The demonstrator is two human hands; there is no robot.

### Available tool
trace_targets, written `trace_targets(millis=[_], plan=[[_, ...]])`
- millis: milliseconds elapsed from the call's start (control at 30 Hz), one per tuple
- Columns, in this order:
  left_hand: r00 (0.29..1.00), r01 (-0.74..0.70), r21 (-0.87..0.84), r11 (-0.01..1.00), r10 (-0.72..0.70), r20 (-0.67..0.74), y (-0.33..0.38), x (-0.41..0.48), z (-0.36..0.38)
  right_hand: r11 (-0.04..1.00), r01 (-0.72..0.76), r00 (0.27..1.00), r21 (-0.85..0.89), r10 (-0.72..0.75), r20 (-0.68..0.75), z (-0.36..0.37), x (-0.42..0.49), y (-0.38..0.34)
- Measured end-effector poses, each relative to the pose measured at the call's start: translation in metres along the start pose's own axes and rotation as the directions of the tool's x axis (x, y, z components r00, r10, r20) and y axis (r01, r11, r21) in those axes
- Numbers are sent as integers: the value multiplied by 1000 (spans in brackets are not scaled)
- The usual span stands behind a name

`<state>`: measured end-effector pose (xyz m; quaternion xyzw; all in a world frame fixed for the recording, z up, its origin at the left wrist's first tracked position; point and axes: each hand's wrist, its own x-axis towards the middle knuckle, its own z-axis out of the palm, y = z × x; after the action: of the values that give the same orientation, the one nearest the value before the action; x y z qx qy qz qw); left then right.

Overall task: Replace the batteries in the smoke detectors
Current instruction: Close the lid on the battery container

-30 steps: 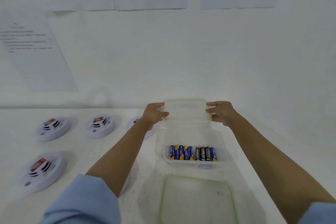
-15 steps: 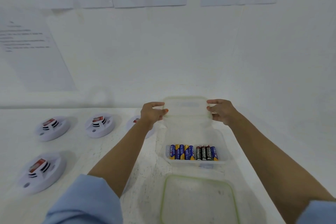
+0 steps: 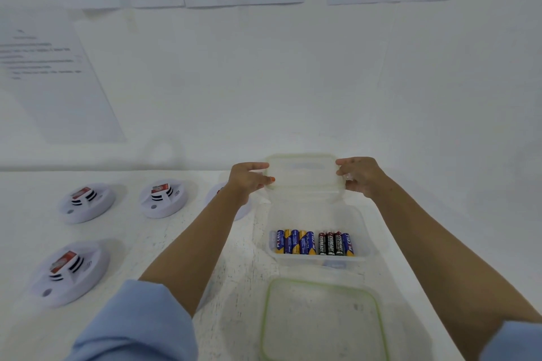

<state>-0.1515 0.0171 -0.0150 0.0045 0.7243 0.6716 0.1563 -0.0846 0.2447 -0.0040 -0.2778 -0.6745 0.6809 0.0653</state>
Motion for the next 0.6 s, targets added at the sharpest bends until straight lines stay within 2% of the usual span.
trace_targets(millis=[267, 600], plan=[[995, -47, 94, 994, 54, -84, -2, 2, 2, 1000, 17, 1000, 13, -17, 10, -1, -6, -1], [990, -67, 76, 995, 75, -117, 2, 1, 4, 998, 28, 999, -48, -29, -22, -7, -5, 0]])
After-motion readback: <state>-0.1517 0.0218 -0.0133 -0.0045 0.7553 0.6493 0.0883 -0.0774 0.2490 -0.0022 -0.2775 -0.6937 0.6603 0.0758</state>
